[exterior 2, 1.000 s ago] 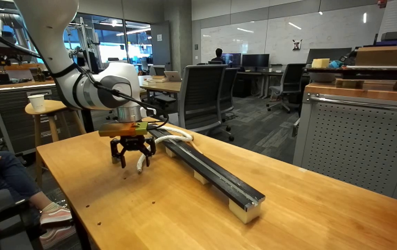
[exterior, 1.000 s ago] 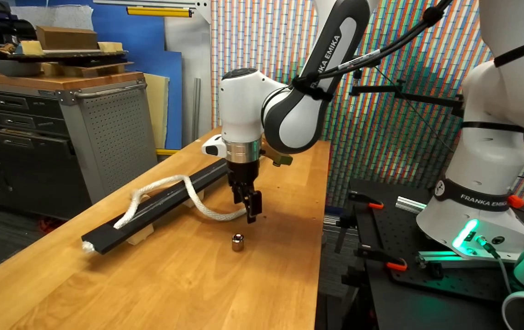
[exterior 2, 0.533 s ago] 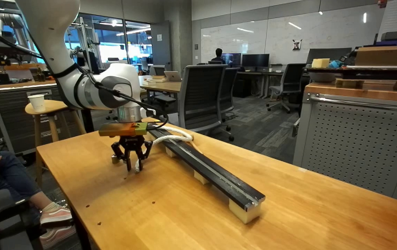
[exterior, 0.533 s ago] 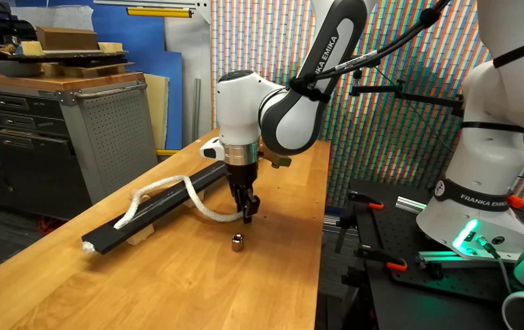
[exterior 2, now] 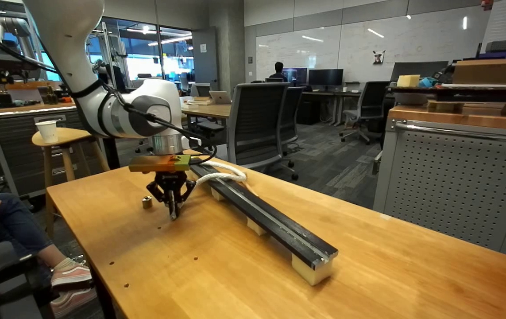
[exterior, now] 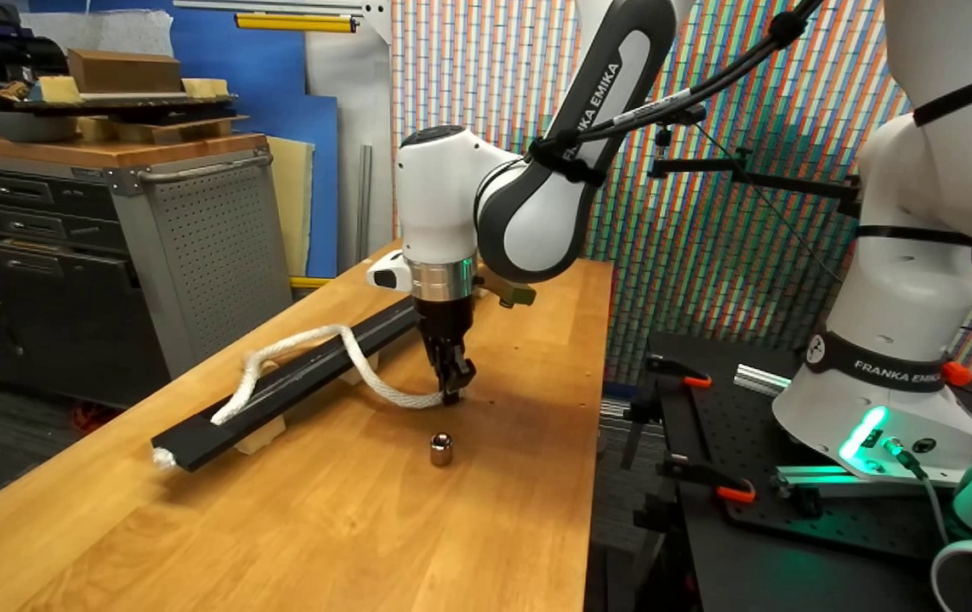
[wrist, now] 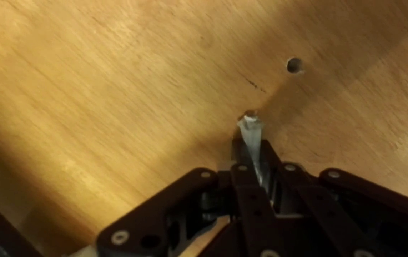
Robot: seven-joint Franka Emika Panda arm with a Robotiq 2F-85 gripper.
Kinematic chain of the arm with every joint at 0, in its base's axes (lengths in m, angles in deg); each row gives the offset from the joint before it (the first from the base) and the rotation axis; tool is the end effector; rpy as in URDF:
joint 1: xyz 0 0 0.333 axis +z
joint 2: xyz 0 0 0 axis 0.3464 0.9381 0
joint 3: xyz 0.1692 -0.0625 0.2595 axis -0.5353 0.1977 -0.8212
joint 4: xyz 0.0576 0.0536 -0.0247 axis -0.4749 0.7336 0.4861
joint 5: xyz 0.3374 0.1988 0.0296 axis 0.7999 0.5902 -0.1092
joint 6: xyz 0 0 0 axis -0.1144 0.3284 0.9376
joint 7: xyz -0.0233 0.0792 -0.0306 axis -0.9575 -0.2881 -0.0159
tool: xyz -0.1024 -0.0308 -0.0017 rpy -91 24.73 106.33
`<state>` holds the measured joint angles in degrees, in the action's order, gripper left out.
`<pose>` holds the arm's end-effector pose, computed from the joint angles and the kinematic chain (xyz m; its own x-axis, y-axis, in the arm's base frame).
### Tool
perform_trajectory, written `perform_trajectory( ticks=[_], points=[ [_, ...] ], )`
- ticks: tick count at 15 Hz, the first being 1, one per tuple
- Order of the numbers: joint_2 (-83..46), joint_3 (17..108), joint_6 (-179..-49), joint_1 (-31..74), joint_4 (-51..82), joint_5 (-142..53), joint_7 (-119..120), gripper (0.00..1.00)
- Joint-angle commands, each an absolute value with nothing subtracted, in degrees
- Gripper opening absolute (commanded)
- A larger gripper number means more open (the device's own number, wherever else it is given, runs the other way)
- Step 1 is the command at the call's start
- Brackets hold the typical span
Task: Put the rope along the center of the black object
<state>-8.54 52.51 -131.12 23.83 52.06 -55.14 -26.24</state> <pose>0.5206 0.0961 0.1539 0.7280 0.6814 -0.0756 0.6847 -0.7282 0.0290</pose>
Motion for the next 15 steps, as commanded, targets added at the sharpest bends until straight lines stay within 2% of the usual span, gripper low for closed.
perform_trajectory(
  ticks=[1,15],
  points=[
    [-10.1,52.9,-130.0,21.9,51.9,-55.4,-27.7,0.03],
    [-25.9,55.7,-125.1,14.2,56.3,-60.0,-65.2,0.03]
  ],
)
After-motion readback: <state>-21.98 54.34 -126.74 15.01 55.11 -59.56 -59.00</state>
